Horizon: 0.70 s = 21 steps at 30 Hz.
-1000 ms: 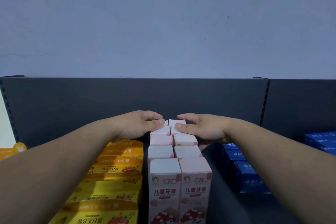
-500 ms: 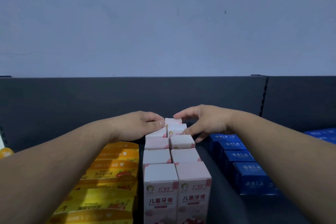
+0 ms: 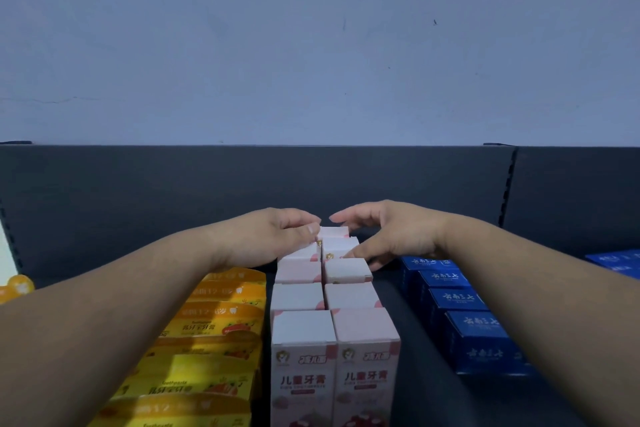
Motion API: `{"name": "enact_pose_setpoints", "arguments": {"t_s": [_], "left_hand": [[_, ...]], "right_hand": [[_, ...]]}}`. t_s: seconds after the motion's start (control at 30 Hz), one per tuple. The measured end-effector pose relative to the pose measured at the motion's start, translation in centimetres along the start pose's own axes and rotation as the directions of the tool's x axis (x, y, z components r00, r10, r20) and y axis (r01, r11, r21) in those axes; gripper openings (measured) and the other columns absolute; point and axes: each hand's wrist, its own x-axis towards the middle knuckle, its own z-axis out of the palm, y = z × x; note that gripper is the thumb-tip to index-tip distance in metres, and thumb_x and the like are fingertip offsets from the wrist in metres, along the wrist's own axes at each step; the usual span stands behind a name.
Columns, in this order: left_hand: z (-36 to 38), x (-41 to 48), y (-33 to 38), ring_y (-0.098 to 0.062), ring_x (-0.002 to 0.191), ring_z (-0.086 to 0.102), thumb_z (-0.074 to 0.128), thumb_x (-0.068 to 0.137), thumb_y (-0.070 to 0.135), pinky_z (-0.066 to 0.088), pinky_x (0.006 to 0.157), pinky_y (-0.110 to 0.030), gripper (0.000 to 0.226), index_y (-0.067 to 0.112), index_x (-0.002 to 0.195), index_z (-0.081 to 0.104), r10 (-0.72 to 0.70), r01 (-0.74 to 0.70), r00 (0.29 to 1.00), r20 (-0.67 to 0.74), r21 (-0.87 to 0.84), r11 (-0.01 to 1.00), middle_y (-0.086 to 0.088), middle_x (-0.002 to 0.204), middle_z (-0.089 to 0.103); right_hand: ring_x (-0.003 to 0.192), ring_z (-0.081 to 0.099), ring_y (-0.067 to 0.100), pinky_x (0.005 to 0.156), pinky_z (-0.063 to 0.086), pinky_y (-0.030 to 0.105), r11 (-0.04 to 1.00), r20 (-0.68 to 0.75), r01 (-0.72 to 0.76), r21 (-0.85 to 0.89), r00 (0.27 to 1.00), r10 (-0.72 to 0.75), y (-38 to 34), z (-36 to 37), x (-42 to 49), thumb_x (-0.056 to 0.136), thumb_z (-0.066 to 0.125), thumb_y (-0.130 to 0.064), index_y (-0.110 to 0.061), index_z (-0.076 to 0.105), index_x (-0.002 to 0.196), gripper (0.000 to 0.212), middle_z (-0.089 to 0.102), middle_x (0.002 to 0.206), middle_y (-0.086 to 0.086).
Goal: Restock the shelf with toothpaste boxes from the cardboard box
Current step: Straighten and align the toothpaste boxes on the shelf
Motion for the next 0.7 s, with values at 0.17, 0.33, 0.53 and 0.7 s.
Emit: {"name": "enact_pose_setpoints", "arguments": {"t_s": [0.17,0.33,0.53,0.7], "left_hand": [[0.2,-0.4,-0.1,-0.002,0.115,0.049,0.031,0.093,0.063,0.040,0.100,-0.028,0.051,0.045,0.140,0.039,0.000,-0.001,1.000,-0.006,-0.023,1.000,0.022,0.132,0.051],[0.6,-0.6,-0.4,-0.002,0.127,0.038,0.026,0.095,0.059,0.029,0.105,-0.023,0.055,0.038,0.145,0.034,-0.001,0.002,1.000,-0.029,0.014,1.000,0.020,0.146,0.038],[0.9,-0.5,-0.2,-0.002,0.136,0.030,0.023,0.096,0.060,0.020,0.107,-0.020,0.057,0.036,0.147,0.032,-0.004,0.005,1.000,-0.015,0.065,0.998,0.019,0.151,0.031],[0.9,-0.8,0.1,-0.002,0.138,0.027,0.021,0.094,0.062,0.020,0.103,-0.019,0.060,0.035,0.147,0.033,-0.013,0.014,1.000,-0.016,0.054,0.998,0.018,0.153,0.029]], "right_hand": [[0.099,0.070,0.020,0.087,0.057,0.043,0.997,0.012,-0.026,0.077,1.000,0.025,0.0,0.2,-0.2,0.087,0.072,-0.023,-0.027,0.041,0.144,0.065,0.063,0.123,-0.006],[0.102,0.070,0.021,0.080,0.059,0.038,0.996,0.104,-0.080,0.051,0.992,0.074,0.0,0.9,-0.4,0.094,0.059,-0.039,-0.032,0.042,0.140,0.049,0.066,0.121,0.000],[0.097,0.067,0.021,0.069,0.055,0.026,0.996,0.141,-0.078,0.054,0.988,0.069,0.1,1.3,-0.3,0.097,0.053,-0.039,-0.033,0.049,0.133,0.037,0.068,0.119,0.007],[0.103,0.067,0.024,0.082,0.057,0.031,0.993,0.144,-0.077,0.088,0.987,0.063,0.5,1.2,-0.2,0.097,0.054,-0.039,-0.032,0.050,0.132,0.036,0.067,0.119,0.009]]}}
